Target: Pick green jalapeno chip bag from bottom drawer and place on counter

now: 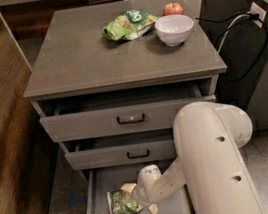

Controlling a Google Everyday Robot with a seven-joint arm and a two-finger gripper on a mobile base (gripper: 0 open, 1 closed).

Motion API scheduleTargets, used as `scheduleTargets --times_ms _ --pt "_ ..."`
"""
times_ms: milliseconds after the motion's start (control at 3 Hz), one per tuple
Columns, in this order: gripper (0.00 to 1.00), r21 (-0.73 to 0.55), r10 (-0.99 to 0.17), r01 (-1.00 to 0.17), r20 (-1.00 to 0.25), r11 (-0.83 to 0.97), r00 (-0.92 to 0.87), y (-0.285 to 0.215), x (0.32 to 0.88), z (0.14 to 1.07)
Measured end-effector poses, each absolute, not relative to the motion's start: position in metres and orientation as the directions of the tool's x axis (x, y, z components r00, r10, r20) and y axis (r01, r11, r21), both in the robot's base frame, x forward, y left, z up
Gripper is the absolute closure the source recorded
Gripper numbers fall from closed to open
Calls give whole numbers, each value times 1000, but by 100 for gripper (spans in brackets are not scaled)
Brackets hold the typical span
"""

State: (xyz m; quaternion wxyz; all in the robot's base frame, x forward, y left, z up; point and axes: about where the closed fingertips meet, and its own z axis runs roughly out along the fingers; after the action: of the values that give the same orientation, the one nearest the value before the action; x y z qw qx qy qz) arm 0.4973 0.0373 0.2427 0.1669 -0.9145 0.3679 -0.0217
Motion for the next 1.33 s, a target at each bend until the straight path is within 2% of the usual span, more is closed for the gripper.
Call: scheduleTargets --times_ms 1333 --pt "0 -425 -607 -597 -129 -681 784 70 537 174"
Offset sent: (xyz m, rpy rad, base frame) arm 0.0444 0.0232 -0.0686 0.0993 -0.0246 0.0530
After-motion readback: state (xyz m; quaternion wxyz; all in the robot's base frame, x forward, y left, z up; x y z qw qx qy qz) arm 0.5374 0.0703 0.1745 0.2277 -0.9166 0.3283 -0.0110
